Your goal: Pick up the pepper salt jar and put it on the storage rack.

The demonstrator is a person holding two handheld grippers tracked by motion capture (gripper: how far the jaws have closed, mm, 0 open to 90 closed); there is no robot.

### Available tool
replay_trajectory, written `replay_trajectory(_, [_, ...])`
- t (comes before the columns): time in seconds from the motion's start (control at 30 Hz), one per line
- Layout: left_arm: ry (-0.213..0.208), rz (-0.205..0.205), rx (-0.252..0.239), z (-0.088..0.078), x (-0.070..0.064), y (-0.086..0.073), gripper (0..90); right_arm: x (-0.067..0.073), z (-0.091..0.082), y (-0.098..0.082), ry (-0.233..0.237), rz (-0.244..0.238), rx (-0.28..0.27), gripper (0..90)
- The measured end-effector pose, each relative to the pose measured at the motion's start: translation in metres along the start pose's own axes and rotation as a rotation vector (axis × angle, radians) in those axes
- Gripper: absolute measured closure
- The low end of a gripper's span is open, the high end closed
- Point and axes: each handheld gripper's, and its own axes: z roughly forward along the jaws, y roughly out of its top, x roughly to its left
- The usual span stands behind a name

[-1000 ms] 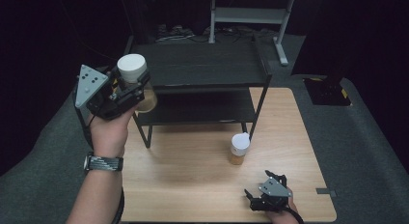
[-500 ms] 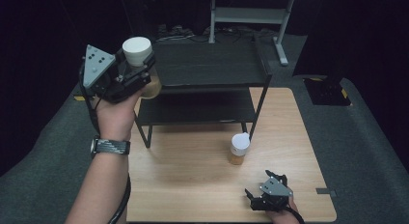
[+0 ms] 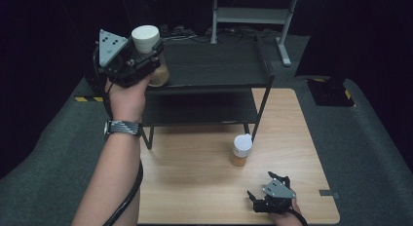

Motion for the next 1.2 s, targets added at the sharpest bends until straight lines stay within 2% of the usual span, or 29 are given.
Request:
replay_trajectory(0.4, [0.007,0.002,0.008,0.020,-0.006,-0.005,33.7,-0.002,0.000,-0.001,0.004,0.007,-0.006,0.0])
replay_trajectory(0.5, [0.002,0.000,-0.006,0.023,-0.008,-0.009,33.7,-0.002,0.000,-0.001,0.005,0.004,-0.007,0.0])
replay_trajectory(0.87, [-0.005,-0.007,0.007,0.029,-0.011,-0.010,33.7,-0.001,-0.001,-0.002,0.004,0.001,-0.008,0.0])
replay_trajectory(1.2, [-0.012,0.007,0.012,0.032,-0.013,-0.012,33.7,-0.002,-0.001,-0.002,0.005,0.002,-0.010,0.0])
